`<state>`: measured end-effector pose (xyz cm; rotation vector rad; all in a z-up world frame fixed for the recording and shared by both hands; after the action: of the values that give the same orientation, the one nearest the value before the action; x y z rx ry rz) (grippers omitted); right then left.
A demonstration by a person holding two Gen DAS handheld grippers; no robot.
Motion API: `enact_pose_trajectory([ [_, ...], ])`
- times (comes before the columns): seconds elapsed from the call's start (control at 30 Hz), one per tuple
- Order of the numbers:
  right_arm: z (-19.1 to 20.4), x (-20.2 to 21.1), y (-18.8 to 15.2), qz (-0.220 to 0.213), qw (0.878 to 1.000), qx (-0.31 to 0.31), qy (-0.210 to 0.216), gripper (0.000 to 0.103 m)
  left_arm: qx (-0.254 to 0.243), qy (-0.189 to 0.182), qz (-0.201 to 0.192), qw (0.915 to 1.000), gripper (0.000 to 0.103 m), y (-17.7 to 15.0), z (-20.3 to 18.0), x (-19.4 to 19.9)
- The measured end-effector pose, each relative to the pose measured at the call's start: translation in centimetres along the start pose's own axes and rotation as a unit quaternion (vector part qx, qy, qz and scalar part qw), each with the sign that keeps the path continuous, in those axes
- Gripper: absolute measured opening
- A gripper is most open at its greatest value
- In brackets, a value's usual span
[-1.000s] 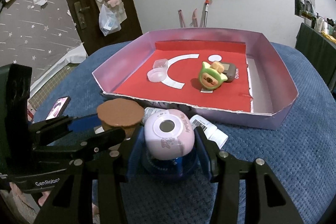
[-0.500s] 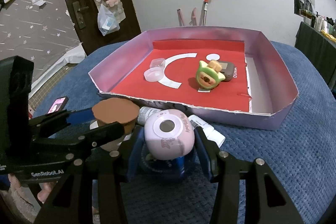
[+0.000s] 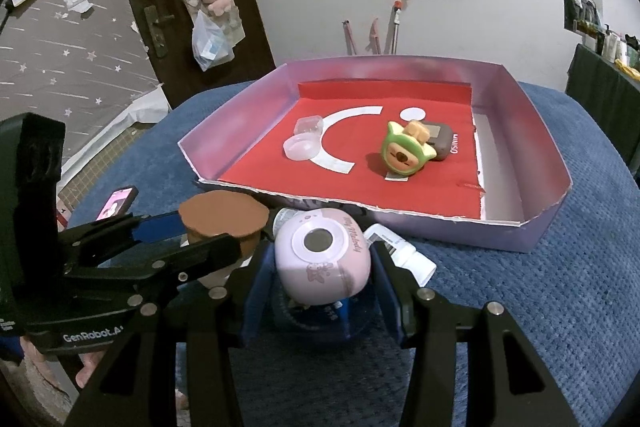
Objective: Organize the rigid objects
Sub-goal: 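Carry the brown pot with the left gripper while the right gripper carries the pink container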
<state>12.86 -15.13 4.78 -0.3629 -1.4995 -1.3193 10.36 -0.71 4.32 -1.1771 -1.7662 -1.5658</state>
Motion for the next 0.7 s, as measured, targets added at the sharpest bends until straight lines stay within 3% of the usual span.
enact_pose_trajectory([
  [0.7,0.21,0.53,0.59,-0.004,1.0,0.002,0.001,0.052,0.002,-0.014,-0.009,0.9999,0.052,0.82,0.35,0.37],
])
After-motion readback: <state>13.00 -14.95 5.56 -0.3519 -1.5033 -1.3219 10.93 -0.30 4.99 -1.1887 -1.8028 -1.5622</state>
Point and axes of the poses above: each gripper's, at about its wrist camera, not at the fingertips, and x roughly against the way its jaws point, z to its left, y to its top, the point moved 1 cm from there along -x, roughly the way its jaws point, and after that the axes turned 14 degrees about z, right-handed, at the moved point
